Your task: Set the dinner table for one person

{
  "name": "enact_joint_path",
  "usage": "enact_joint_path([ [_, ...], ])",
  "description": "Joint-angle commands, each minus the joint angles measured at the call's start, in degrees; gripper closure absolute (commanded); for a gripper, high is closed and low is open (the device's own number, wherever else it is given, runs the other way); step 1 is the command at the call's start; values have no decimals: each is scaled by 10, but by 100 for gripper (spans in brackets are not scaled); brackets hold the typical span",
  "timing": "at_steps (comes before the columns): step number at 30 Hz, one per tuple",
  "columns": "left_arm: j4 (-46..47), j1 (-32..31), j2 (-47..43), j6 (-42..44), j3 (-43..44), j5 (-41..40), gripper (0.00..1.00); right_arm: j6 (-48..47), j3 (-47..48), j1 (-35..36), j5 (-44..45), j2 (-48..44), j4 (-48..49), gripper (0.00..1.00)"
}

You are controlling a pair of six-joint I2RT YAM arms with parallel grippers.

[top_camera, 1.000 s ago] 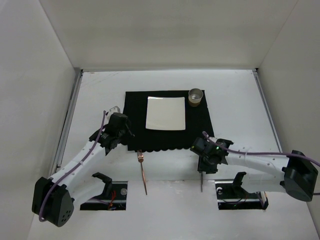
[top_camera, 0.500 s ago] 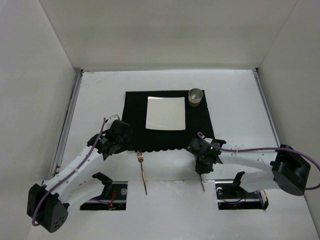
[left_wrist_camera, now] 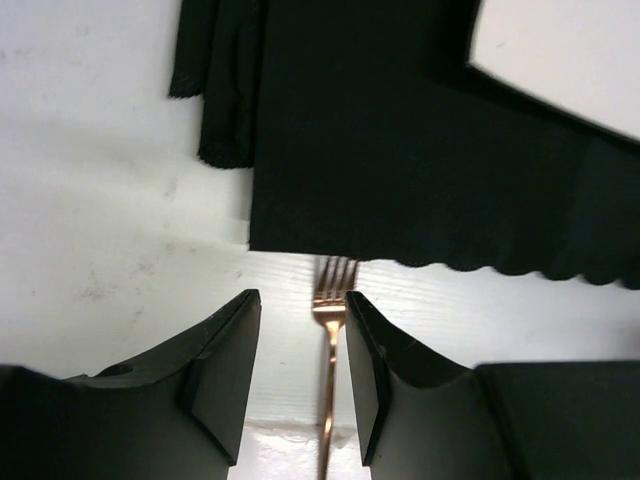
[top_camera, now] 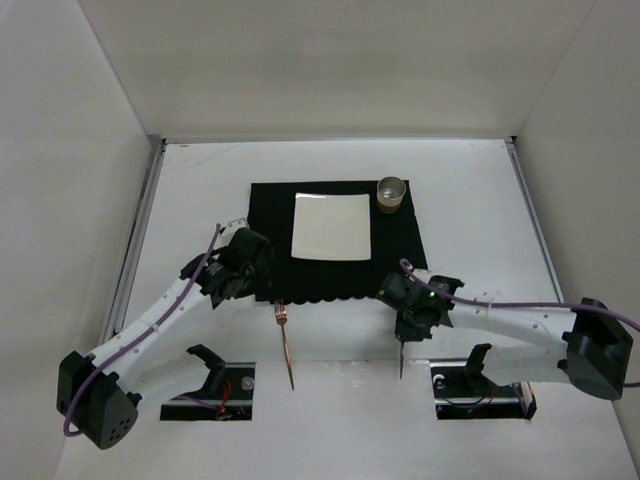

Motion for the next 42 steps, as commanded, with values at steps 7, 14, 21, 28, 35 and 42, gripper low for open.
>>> enact_joint_path([
  [7,8,-19,36,-9,49,59,61,-207,132,-166,53,-1,7,93],
  [14,37,-17,40,-11,42,64,61,-362,224,-263,10,132,109,92],
  [21,33,-36,36,-11,27,56,61,-430,296,-298,-23,231,147,91],
  [28,33,-41,27,-25,8,55,62,-436,318,-307,-31,287,174,90],
  [35,12,-57,22,-26,1,53,62,-428,303,-318,-31,310,200,89],
  [42,-31,-91,21,-32,-4,30,62,-416,287,-321,-34,324,221,85],
])
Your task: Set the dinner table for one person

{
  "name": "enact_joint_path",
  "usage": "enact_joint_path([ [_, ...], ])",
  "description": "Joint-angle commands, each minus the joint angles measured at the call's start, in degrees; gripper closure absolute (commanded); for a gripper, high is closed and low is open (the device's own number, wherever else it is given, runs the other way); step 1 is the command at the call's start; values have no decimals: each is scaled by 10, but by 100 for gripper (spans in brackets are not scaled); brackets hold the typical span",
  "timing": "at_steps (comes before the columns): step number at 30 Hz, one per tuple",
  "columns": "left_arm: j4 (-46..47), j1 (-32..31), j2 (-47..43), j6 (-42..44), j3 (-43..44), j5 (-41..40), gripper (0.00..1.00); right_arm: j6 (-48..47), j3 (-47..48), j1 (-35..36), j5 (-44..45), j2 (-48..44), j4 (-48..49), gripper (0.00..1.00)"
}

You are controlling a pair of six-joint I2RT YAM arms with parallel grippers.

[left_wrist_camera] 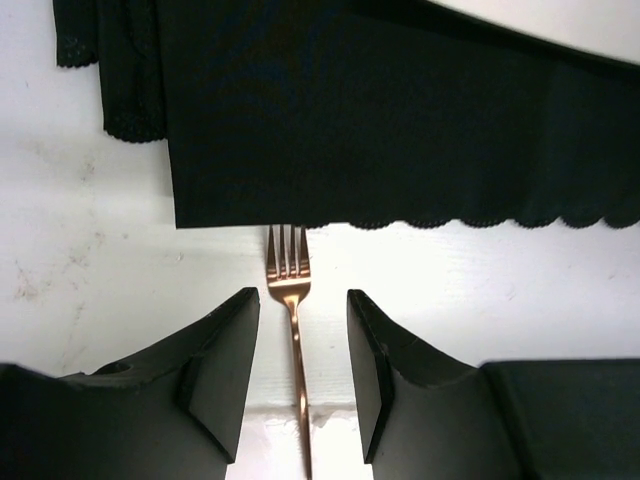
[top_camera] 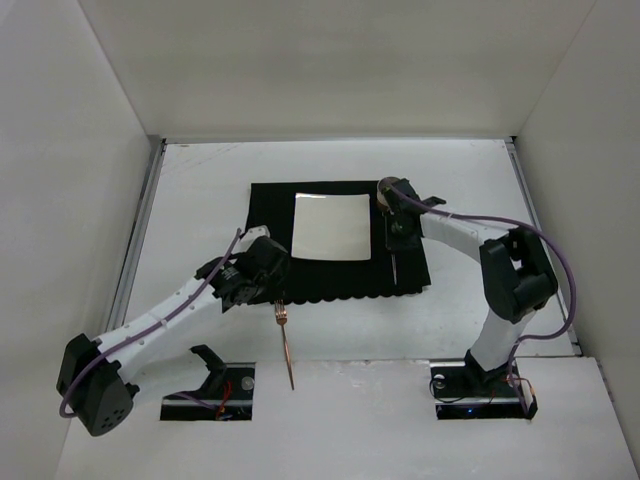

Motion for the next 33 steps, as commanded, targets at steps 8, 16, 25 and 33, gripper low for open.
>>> enact_joint_path([
  [8,-117,-42,-14,-26,9,17,62,16,-18,1,-7,6,41,80],
  [16,-177,-103,10,-82,38,19,62,31,-31,9,-1,-64,37,48],
  [25,-176,-185,27,-174,14,25,62,75,-107,23,13,-222,34,28],
  [33,-120,-255,54,-270,-27,20,62,105,-177,63,43,-333,26,29],
])
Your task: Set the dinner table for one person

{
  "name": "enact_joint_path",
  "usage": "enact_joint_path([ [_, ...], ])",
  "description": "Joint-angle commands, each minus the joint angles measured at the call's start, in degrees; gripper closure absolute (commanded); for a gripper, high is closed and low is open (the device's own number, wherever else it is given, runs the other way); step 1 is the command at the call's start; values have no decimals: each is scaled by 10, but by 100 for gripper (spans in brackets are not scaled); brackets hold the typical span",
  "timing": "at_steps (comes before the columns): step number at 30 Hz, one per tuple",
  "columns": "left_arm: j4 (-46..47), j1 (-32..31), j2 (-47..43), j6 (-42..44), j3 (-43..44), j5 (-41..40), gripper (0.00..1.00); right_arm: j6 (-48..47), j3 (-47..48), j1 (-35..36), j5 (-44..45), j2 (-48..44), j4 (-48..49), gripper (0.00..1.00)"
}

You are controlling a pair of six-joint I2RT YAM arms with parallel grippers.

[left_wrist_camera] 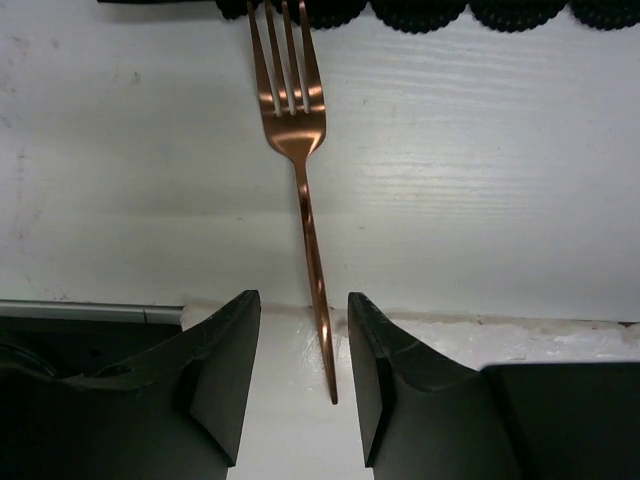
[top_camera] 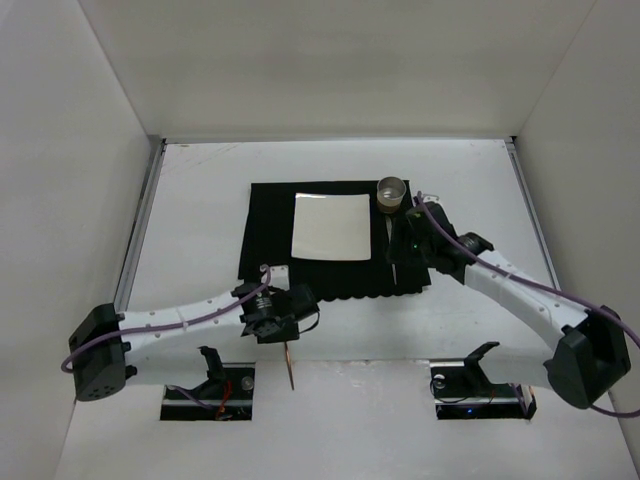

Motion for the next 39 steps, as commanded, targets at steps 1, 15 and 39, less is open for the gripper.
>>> enact_joint_path([
  [1,-8,-26,7,-81,-8,57,62,23,-24,12,6,-41,5,29],
  [15,22,-74,69,-153,-31,14,70,26,-78,34,-34,-109,12,33],
  [39,62,-69,59,-149,-70,13,97,27,-93,34,-43,-142,12,35],
])
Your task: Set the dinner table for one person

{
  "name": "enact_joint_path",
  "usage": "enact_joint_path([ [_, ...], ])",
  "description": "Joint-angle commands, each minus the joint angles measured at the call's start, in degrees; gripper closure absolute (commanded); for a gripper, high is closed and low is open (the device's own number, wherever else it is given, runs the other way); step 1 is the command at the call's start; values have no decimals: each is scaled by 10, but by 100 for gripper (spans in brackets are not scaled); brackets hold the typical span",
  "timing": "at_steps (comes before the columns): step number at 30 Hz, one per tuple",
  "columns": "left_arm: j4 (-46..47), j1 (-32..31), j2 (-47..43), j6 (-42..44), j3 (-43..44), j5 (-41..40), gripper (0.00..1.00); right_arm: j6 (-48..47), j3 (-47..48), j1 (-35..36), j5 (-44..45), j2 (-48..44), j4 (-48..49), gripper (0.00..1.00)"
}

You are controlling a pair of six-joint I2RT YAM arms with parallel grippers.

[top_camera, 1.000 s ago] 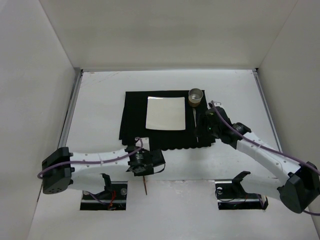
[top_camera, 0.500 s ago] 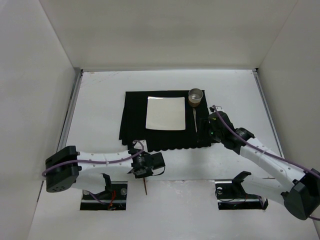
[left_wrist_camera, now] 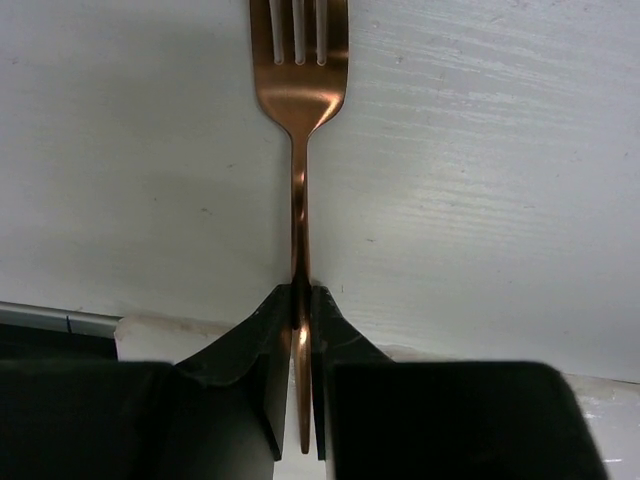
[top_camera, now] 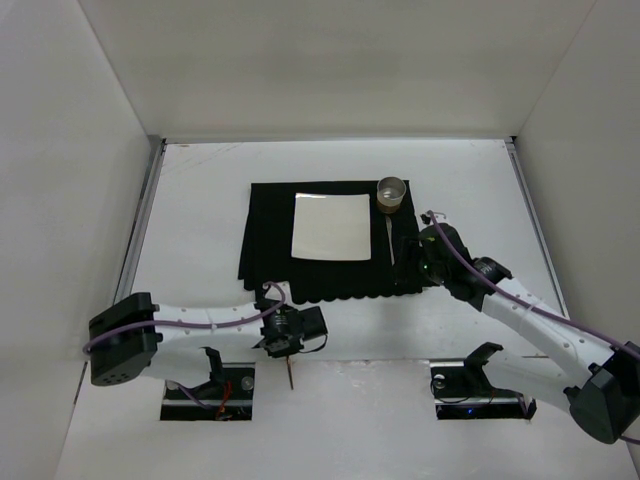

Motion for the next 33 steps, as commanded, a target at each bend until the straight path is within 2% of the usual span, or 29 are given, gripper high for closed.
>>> enact_joint_path([
  [1,-27,2,-30,4,0,26,97,4,3,3,-5,-10,13,35],
  [5,-82,27,-69,41,38,8,98,5,2,3,-8,-10,17,35],
  [10,-110,130,-87,170,116,-12,98,15,3,3,-30,-12,29,35],
  [16,-51,267,-4,372,209,-4,98,25,8,19,-38,-18,42,35],
  [23,5,368,113,544,296,27,97,27,-3,28,-37,-31,42,34],
  [28,39,427,162,577,319,40,96,25,-15,28,-38,-44,37,34],
  [33,73,452,203,573,331,61,96,25,-18,25,-39,-46,37,34],
])
